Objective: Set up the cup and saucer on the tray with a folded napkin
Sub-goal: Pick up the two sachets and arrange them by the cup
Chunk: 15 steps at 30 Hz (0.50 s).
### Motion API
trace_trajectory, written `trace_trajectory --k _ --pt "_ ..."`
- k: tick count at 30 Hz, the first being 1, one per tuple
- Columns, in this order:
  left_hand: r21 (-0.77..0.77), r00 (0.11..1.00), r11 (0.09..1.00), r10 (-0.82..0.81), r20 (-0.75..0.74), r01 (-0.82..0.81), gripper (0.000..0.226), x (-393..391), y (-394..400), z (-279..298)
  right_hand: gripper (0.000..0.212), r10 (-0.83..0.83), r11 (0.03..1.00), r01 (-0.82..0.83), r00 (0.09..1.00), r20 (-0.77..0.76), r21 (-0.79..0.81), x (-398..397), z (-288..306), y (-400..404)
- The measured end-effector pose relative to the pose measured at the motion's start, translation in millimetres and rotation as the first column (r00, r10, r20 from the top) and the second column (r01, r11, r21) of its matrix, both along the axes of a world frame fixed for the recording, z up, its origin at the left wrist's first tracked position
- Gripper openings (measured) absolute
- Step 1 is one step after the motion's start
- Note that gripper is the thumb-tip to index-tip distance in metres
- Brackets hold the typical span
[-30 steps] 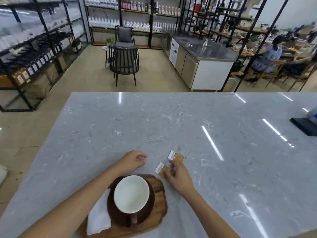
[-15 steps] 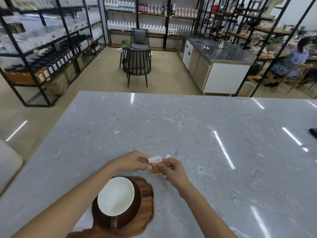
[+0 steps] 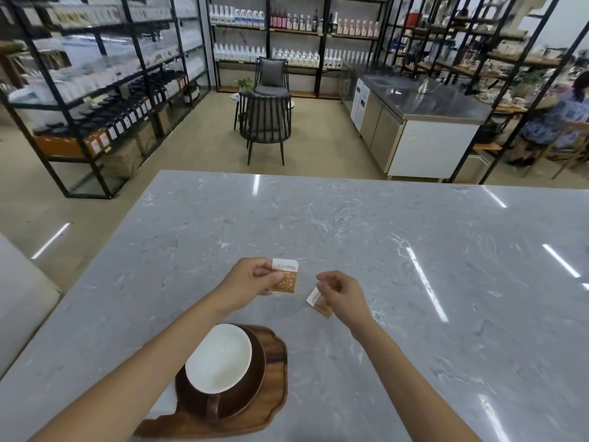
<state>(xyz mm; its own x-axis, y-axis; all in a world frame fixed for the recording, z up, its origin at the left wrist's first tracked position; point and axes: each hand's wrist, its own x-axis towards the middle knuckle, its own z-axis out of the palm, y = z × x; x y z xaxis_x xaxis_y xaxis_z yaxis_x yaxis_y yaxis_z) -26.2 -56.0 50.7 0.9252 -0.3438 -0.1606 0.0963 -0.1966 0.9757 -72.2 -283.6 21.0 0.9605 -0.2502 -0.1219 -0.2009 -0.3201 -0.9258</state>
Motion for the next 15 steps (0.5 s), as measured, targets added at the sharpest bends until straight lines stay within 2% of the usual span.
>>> trace_trajectory --k 3,6,8,12,15 --pt "-0.011 1.0 0.999 0.031 -0.001 -0.031 0.007 -4 6 0 0.025 0.039 0.936 -0.062 0.997 -0.072 -0.345 11 -13 -11" --pt "-0.01 0.999 0.999 0.048 0.002 -0.048 0.01 -9 12 -2 0.045 0.126 0.814 -0.234 0.965 -0.231 -0.532 16 -26 -11" --pt "-0.009 0.999 0.998 0.055 0.001 -0.055 0.012 -13 18 -3 0.049 0.144 0.769 -0.3 0.942 -0.304 -0.565 18 -32 -9" --pt "0.003 0.996 0.996 0.091 -0.008 -0.091 0.013 -18 29 -3 0.056 0.11 0.79 -0.303 0.925 -0.363 -0.533 26 -27 -10" --pt "0.019 0.993 0.993 0.115 -0.002 -0.115 0.012 -22 34 -1 0.057 0.086 0.755 -0.316 0.916 -0.391 -0.574 29 -23 -9"
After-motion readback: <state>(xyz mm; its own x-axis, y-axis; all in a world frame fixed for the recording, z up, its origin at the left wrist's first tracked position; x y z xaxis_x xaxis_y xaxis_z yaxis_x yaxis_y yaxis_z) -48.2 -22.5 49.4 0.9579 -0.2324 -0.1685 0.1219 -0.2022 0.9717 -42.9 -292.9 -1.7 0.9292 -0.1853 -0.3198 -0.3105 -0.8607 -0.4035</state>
